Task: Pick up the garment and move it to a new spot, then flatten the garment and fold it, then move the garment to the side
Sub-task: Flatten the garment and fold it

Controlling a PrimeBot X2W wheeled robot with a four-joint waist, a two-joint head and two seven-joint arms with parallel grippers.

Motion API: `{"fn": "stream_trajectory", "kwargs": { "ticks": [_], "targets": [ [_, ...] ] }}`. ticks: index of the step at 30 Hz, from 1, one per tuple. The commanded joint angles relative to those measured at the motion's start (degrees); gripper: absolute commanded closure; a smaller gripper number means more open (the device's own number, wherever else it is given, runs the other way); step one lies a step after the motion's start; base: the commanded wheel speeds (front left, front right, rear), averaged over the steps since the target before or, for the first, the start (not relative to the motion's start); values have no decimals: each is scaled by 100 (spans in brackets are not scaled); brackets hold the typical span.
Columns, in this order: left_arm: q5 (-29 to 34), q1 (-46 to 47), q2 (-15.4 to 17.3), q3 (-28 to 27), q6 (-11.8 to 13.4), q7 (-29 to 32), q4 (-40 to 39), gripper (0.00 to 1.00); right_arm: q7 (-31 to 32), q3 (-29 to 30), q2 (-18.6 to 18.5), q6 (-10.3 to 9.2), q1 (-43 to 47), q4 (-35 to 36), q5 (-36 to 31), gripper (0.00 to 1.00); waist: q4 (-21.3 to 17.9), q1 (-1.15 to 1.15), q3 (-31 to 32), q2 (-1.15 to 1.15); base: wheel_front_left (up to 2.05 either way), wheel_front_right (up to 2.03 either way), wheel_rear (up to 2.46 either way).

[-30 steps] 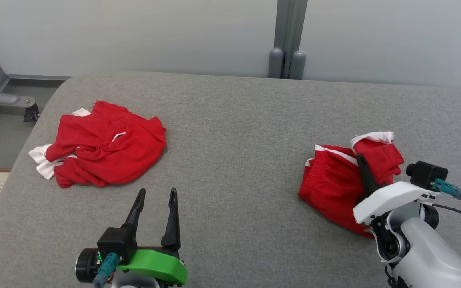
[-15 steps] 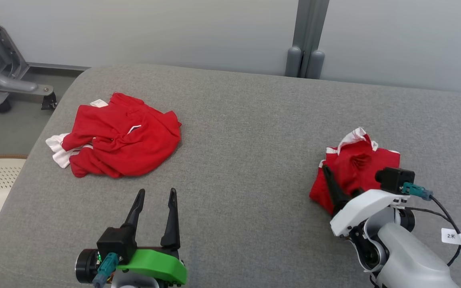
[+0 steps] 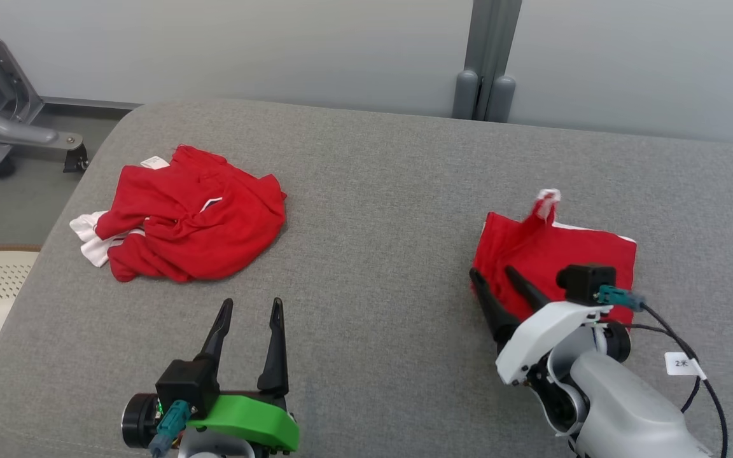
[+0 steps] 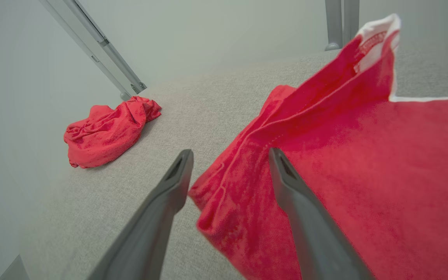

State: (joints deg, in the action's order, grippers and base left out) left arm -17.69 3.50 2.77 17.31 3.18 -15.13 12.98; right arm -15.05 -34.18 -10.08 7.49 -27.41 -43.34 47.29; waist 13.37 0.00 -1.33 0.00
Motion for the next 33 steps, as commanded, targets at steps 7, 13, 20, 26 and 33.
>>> {"fn": "stream_trajectory", "kwargs": {
  "ticks": [7, 13, 20, 26, 33],
  "targets": [
    [-2, 48, 23, -38, 2, -2, 12, 0, 298, -769, -50, 0, -137, -125, 273, 0, -98, 0, 31, 0, 0, 0, 0],
    [-12, 87, 23, -83, -3, -2, -46, 0, 71, -769, -277, 0, -248, -30, 352, 0, -324, 0, 101, 0, 0, 0, 0],
    [-326, 120, 22, -197, 48, -1, -327, 0, -11, 367, -747, 0, -11, 362, -589, 0, -740, 0, 137, 0, 0, 0, 0],
    [-142, 166, 24, -274, -4, -2, -644, 0, -14, 1860, -725, 0, 793, 1465, -2050, 0, -1052, 0, 123, 0, 0, 0, 0],
    [142, -51, 25, -246, -89, -1, -869, 0, -15, 3013, -215, 0, 1761, 2831, -3420, 0, -1308, 0, 93, 0, 0, 0, 0]
  ]
}}
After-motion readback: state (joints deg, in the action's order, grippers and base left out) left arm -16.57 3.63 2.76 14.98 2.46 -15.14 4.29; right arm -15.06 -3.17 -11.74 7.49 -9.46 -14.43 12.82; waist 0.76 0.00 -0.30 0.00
